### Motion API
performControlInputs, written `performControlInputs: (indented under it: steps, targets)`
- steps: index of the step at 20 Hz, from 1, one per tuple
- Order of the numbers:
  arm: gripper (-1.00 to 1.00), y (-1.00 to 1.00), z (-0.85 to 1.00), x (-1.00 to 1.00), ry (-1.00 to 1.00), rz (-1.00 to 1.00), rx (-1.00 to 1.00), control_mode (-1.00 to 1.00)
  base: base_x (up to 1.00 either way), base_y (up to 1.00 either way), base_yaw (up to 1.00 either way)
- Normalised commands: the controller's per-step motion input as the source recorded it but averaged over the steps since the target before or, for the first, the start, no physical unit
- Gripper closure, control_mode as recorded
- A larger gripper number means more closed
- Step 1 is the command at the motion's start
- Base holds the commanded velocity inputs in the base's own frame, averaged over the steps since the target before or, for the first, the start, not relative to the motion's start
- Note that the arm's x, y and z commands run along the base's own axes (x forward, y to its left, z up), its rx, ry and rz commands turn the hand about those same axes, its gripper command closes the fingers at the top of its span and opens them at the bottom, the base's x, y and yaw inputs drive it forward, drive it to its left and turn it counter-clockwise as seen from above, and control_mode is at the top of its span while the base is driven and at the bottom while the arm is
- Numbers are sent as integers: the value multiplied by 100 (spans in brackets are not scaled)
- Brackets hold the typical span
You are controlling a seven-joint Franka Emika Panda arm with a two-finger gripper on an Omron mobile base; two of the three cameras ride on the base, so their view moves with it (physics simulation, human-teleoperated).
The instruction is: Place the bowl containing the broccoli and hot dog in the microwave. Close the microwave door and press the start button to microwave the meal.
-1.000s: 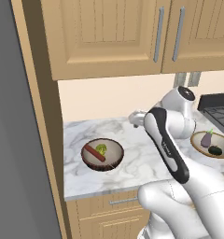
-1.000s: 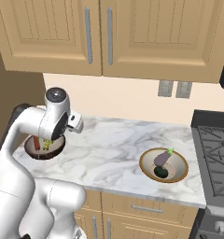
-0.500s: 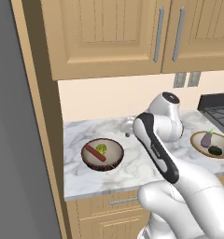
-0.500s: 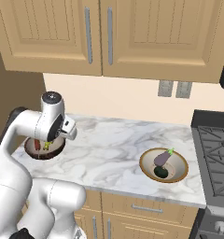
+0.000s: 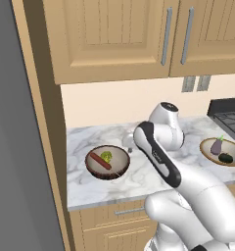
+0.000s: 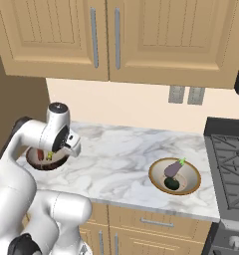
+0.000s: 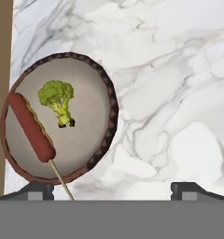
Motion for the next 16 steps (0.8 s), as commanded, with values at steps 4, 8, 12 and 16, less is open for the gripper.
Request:
performControlInputs:
  steps: [4, 8, 12, 16]
  targets:
    - [-100, 16, -45, 0, 0, 0, 1, -100, 0, 0, 0]
    - [-100, 14, -42, 0, 0, 0, 4, -100, 0, 0, 0]
    - [-100, 20, -48, 2, 0, 0, 1, -100, 0, 0, 0]
    - [-100, 12, -38, 12, 0, 0, 2, -100, 0, 0, 0]
